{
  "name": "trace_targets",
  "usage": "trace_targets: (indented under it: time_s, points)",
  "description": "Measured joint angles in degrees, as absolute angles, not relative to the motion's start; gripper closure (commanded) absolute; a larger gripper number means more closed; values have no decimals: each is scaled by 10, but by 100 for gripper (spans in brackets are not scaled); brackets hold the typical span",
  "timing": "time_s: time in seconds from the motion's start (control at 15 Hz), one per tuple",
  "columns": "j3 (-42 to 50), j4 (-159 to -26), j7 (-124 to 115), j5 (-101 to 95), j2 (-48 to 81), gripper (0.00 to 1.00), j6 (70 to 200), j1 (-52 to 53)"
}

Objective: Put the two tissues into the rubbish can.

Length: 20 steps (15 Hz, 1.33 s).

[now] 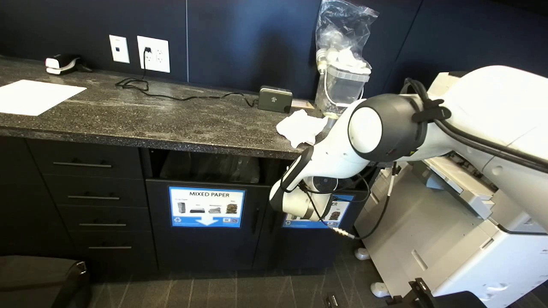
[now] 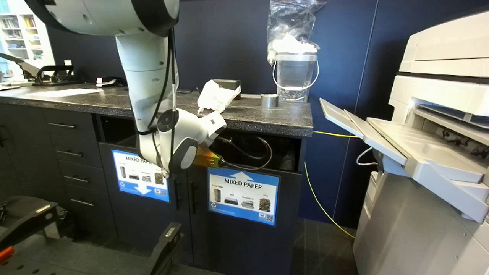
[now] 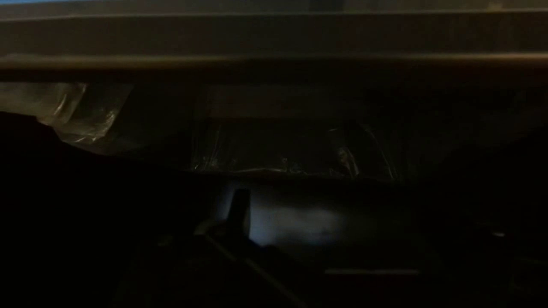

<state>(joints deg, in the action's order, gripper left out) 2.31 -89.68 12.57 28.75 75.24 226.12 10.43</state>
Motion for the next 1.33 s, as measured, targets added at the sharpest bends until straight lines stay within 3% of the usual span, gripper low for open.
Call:
trace_targets:
  time_s: [0.4,0.73,1.33]
  points:
    - [45,-1033,126,252,650,0,2207,104]
    - [74,-1148,133,200,544,0,2083,116]
    - [218,-1265,105,68,330,0,1799,264]
